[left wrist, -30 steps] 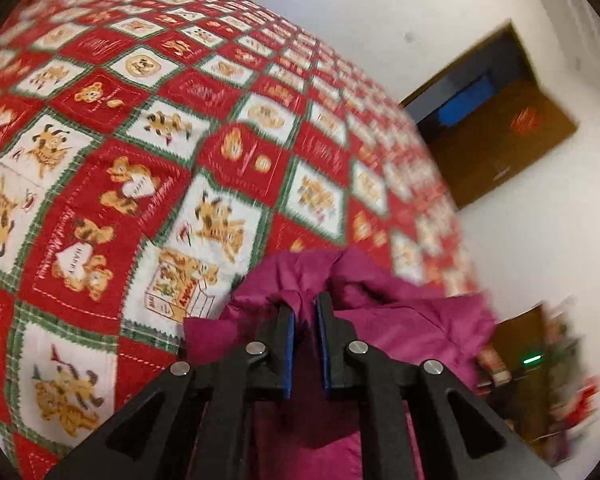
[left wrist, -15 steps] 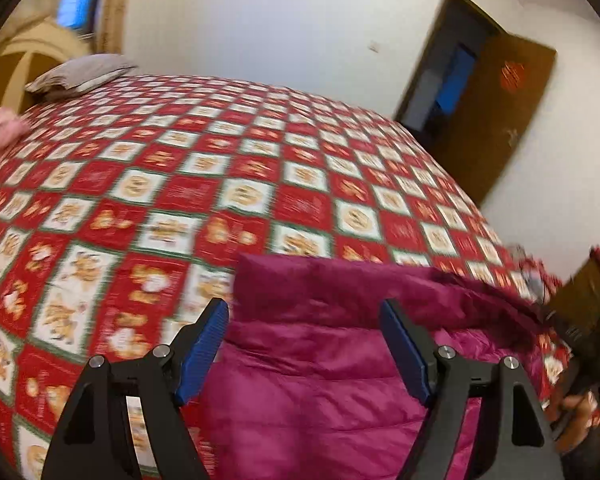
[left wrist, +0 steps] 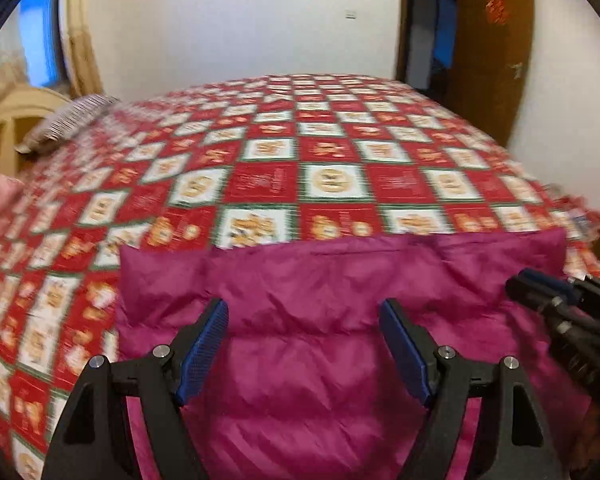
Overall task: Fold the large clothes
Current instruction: 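Open both tools and release the folded jacket onto the quilt, then grasp the jacket's folded end with the left tool while the right tool grasps beside it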
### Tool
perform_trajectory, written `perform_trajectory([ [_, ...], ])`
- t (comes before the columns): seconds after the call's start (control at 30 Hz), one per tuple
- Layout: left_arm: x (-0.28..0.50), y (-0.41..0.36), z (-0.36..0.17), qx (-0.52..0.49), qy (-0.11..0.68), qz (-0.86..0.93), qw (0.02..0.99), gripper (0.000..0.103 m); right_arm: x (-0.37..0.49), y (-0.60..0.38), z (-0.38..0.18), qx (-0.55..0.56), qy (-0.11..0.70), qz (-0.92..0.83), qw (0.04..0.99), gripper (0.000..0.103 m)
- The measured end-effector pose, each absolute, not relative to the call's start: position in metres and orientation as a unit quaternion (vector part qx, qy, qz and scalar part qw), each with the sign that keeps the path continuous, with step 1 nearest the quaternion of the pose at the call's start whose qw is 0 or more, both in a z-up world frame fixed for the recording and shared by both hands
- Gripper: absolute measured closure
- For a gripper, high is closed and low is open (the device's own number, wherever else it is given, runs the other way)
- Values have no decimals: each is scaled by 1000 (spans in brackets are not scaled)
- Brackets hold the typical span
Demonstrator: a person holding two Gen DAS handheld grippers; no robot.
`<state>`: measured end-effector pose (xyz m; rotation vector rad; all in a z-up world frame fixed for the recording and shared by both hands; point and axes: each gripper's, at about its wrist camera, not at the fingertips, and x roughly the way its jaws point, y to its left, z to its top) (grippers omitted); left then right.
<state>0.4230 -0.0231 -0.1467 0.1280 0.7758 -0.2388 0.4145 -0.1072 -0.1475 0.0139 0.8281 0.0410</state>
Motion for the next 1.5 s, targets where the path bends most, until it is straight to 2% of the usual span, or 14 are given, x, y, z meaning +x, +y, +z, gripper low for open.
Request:
perform_trajectory([
  [0.17,444,-11,-176,71,383,-75,918,25,430,-103,-188,-17,404,5,914,85],
  [0.5,464,10,-207,-23,394,-78,916,20,433,-108,-190,14,402,19,916,86],
  [0.57,464,11,-208,-26,397,-75,915,20,430,-115,-181,18,401,18,916,93],
  [0.7,464,11,-210,-27,397,-74,915,20,409,-161,-158,29,369,-49,928,93],
  [0.9,463,9,-210,-18,396,-72,915,20,400,-231,-194,96,407,-119,900,93],
  [1.2,464,8,-210,-13,401,-69,914,20,402,-235,-198,101,403,-131,900,93],
  [1.37,451,26,-184,-15,417,-91,904,20,404,-229,-181,63,434,-135,888,93],
  [1.5,407,59,-151,-21,377,-84,922,20,361,-195,-128,38,353,-114,928,92],
])
